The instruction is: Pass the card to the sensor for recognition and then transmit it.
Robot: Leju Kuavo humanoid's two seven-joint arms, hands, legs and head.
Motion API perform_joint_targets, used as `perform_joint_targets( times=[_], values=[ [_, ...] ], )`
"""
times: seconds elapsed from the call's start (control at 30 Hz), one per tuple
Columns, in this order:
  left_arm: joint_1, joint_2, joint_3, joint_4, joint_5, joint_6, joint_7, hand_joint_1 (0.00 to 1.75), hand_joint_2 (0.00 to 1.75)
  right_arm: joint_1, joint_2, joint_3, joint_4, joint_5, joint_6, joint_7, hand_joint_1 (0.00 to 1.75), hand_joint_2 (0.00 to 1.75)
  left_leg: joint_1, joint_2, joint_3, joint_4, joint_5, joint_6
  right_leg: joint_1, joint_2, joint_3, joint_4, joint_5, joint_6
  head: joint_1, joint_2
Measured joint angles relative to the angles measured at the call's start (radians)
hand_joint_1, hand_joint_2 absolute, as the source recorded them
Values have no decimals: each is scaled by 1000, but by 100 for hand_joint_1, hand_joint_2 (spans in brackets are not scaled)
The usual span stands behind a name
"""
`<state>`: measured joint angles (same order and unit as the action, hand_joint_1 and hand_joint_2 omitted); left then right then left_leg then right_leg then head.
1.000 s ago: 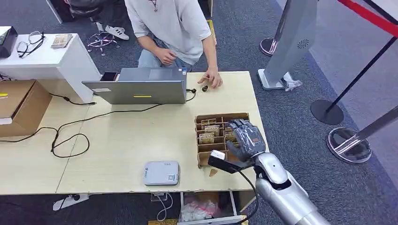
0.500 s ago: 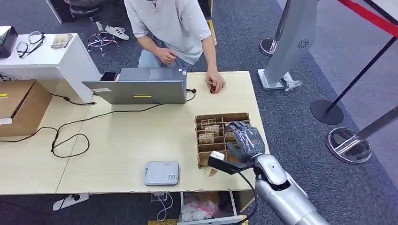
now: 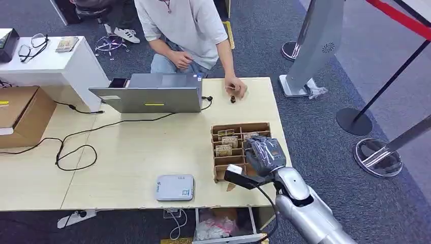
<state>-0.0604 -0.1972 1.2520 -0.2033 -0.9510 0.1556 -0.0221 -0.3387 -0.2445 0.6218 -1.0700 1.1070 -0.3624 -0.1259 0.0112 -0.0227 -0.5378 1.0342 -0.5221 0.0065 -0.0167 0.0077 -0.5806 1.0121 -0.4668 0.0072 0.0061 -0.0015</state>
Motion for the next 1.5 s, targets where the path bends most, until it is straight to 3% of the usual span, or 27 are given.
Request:
perform_joint_targets(
  times=[0.17,0.43,1.0,1.17,1.3,1.5],
  values=[
    [0,0,0,0,0,-1,0,0,0,0,0,1,0,0,-2,0,175,175,0,0,0,0,0,0,0,0,0,0,0,0,0,0],
    [0,0,0,0,-3,-1,0,0,0,-2,0,1,-11,4,-7,-1,175,175,0,0,0,0,0,0,0,0,0,0,0,0,0,0],
    [0,0,0,0,-12,-13,-11,0,0,-28,-35,-56,-234,-27,-29,-13,175,175,0,0,0,0,1,0,0,0,0,0,1,-1,0,0],
    [0,0,0,0,-14,-13,-11,0,0,-42,-35,-66,-279,-58,-43,-54,175,175,0,0,0,0,1,0,0,0,0,0,1,-1,0,0],
    [0,0,0,0,-18,-12,-7,0,0,-71,-3,-64,-279,-82,-69,-99,175,175,0,0,0,0,1,0,0,1,0,1,1,-1,0,0],
    [-5,0,0,0,-28,-8,-7,0,0,-146,109,-46,-165,-54,-179,-127,175,175,0,1,0,0,2,-2,0,1,0,1,2,-2,0,0]
  ],
)
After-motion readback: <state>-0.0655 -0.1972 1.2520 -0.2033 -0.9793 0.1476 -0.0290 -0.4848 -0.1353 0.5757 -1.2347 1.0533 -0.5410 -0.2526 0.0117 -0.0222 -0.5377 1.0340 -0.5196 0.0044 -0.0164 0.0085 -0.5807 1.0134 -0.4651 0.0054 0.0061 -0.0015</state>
